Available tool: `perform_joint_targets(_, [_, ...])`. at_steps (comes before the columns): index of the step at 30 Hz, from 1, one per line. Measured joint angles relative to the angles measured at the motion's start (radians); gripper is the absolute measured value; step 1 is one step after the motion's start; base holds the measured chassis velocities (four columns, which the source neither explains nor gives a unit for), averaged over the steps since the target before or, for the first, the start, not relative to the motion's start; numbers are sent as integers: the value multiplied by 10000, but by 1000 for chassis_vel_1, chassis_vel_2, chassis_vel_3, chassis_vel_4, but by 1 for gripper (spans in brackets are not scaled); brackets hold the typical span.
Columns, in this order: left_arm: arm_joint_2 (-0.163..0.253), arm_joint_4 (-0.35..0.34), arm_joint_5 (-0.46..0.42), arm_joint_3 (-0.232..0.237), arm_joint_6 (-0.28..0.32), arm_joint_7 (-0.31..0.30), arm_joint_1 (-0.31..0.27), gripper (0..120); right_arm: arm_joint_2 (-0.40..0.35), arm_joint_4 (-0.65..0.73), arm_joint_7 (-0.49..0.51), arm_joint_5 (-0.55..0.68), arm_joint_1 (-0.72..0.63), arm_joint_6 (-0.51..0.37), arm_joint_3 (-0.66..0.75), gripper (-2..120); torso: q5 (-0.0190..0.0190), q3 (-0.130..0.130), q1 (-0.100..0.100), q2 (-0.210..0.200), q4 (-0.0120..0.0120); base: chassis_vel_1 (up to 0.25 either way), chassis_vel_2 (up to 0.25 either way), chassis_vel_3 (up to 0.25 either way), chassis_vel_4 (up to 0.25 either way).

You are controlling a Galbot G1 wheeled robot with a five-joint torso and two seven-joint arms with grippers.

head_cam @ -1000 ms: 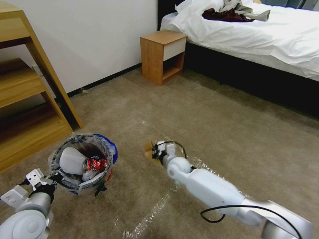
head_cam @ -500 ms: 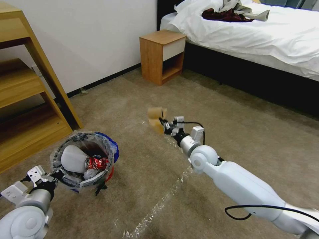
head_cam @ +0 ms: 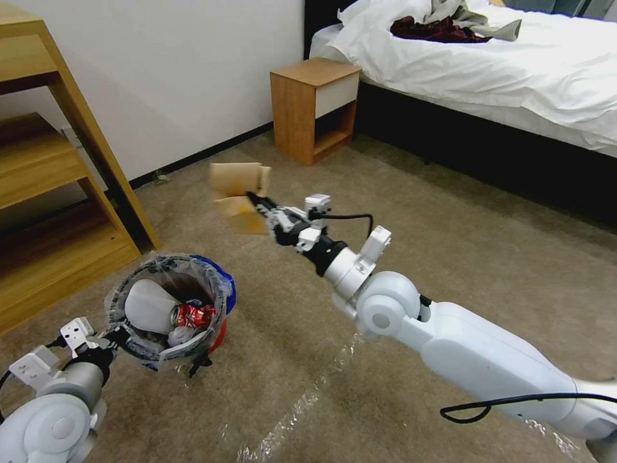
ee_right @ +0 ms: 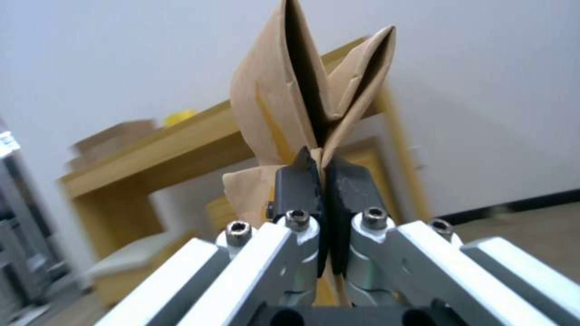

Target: Pick up the trash bin and place the garbage on the floor into it.

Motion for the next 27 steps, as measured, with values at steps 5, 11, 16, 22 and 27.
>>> perform_joint_targets(5, [-48, -15, 14, -5, 0, -2, -2, 1, 258, 141, 223, 371, 964, -60, -1150, 1, -1, 1, 0, 0, 0, 0, 0, 0, 0])
perform_joint_targets(11, [-35, -78, 6, -37, 0, -2, 11, 1, 835, -162, 435, 576, 1729, -160, -2213, 1, -1, 0, 0, 1, 1, 0, 0, 0, 0])
perform_joint_targets(16, [-10, -170, -50, -79, 0, -2, 32, 1, 1269, -601, 505, 567, 1981, -251, -2719, 1, -1, 1, 0, 0, 1, 0, 0, 0, 0])
perform_joint_targets(22, [23, -252, -106, -111, -2, -4, 50, 1, 1710, -1133, 540, 412, 2096, -330, -3129, 1, -1, 1, 0, 0, -2, 0, 0, 0, 0])
perform_joint_targets(27, [24, -271, -134, -115, -23, -5, 44, 1, 2235, -1739, 540, 139, 2122, -377, -3532, 1, 0, 1, 0, 1, 0, 0, 0, 0, 0])
